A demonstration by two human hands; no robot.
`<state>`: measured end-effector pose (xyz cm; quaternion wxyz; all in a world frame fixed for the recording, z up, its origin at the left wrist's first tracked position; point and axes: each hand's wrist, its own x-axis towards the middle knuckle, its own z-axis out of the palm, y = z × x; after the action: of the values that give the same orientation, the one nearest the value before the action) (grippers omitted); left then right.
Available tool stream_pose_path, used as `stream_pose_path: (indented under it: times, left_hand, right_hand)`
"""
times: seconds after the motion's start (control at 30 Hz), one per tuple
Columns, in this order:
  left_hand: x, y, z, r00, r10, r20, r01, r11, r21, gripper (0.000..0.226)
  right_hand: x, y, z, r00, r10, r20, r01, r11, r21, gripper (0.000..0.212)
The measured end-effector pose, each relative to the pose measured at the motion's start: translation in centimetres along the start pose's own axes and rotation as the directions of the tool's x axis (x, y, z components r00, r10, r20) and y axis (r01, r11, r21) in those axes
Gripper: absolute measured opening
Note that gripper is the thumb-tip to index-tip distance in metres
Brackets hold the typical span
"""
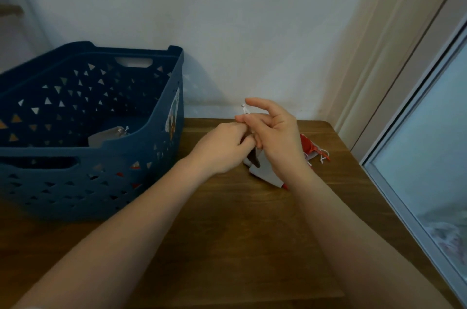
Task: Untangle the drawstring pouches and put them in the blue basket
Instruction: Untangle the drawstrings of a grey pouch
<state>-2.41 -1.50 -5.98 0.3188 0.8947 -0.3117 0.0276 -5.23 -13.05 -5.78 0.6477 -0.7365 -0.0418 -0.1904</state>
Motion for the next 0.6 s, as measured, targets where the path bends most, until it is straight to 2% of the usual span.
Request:
stream_pose_path:
  times: [0.1, 0.17, 0.27, 0.4, 0.5, 0.6]
  left_hand:
    - [-0.1, -0.9, 0.0, 1.000, -0.004, 0.013, 0.005, 0.997, -0.077, 0.030]
    - [-0.3, -1.4, 0.1, 0.999, -0.043, 0.012, 0.044, 0.986, -0.162, 0.032]
    - [-0.3, -1.5, 0.1, 0.993, -0.120, -0.020, 0.110, 0.956, -0.272, 0.035]
    - [-0.3, -1.2, 0.1, 0.988, -0.151, 0.013, 0.148, 0.938, -0.315, 0.031]
    - [-0.4, -1.2, 0.2, 0.975, -0.224, 0.006, 0.201, 0.861, -0.467, 0.028]
    - [-0.4, -1.2, 0.3, 0.960, -0.280, 0.028, 0.235, 0.744, -0.626, 0.028]
  right_hand:
    - [0.2, -0.1, -0.4, 0.996, 0.062, 0.064, -0.061, 0.998, -0.011, 0.033]
    - [0.4, 0.0, -0.8, 0.990, 0.114, 0.089, -0.103, 0.988, -0.117, 0.033]
    - [0.1, 0.1, -0.9, 0.990, 0.042, 0.136, 0.012, 0.926, -0.378, 0.029]
    - [-0.3, 0.2, -0.8, 0.974, -0.069, 0.216, 0.185, 0.790, -0.584, 0.027]
    - [-0.1, 0.3, -0.9, 0.968, -0.120, 0.221, 0.232, 0.764, -0.602, 0.021]
    - [0.0, 0.4, -1.1, 0.975, -0.139, 0.173, 0.212, 0.813, -0.542, 0.014]
